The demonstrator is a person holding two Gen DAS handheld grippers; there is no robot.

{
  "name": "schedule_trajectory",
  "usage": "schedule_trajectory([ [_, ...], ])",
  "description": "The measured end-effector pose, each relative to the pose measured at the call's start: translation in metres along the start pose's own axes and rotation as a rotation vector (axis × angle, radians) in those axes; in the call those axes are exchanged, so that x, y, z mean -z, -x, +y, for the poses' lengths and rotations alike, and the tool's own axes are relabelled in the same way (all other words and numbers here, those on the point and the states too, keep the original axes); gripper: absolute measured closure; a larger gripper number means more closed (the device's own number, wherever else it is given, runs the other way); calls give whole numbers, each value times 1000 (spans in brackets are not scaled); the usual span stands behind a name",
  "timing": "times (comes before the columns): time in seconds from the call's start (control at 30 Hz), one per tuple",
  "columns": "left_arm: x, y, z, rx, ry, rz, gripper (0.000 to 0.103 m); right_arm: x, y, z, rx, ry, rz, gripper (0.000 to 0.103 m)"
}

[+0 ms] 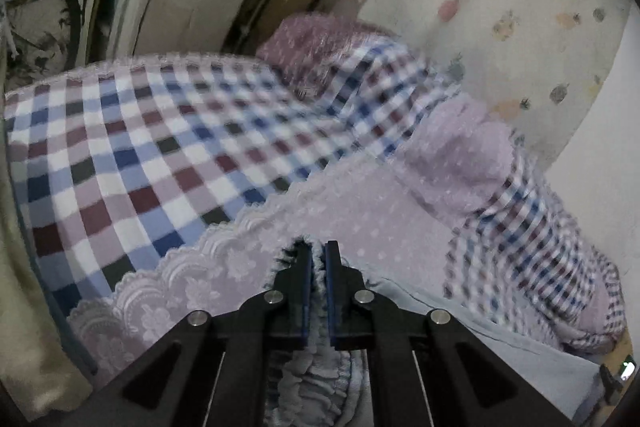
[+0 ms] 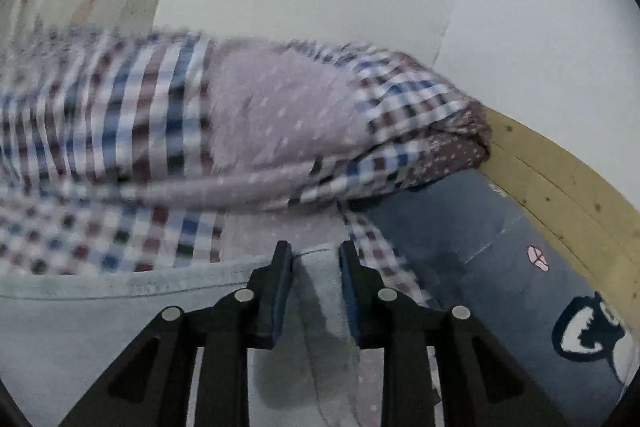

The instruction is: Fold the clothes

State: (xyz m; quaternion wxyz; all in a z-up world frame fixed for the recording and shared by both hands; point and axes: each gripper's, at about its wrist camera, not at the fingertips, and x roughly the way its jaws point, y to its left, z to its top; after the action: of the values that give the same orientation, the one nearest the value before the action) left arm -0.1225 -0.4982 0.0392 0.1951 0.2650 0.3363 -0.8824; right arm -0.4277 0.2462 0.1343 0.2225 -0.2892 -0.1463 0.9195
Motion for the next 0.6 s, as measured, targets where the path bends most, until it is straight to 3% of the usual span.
schedule_trajectory([
  [0.03, 2, -8, 1, -16, -6, 36, 98, 5, -8, 8, 20, 14, 33, 58],
  [0.1, 4, -19, 4, -39, -10, 85, 97, 19, -11, 9, 31, -25, 57, 26],
  [0.17, 4, -19, 5, -21, 3, 99, 96, 29, -1, 0, 21, -99, 45, 9],
  [0.23, 2, -14, 6, 5, 16, 117, 91, 37, 19, -19, -30, -205, 34, 9],
  [0.3, 0, -5, 4, 34, 9, 131, 77, 47, 45, -41, -122, -312, 41, 9],
  [0.37, -1, 20, 1, 50, -21, 77, 28, 60, 74, -68, -203, -410, 39, 9],
  [0.4, -2, 33, 0, 59, -36, 48, 21, 66, 95, -79, -236, -434, 32, 9],
  [0.6, -3, 126, -5, 136, -94, -28, 17, 105, 232, -135, -408, -495, -38, 9],
])
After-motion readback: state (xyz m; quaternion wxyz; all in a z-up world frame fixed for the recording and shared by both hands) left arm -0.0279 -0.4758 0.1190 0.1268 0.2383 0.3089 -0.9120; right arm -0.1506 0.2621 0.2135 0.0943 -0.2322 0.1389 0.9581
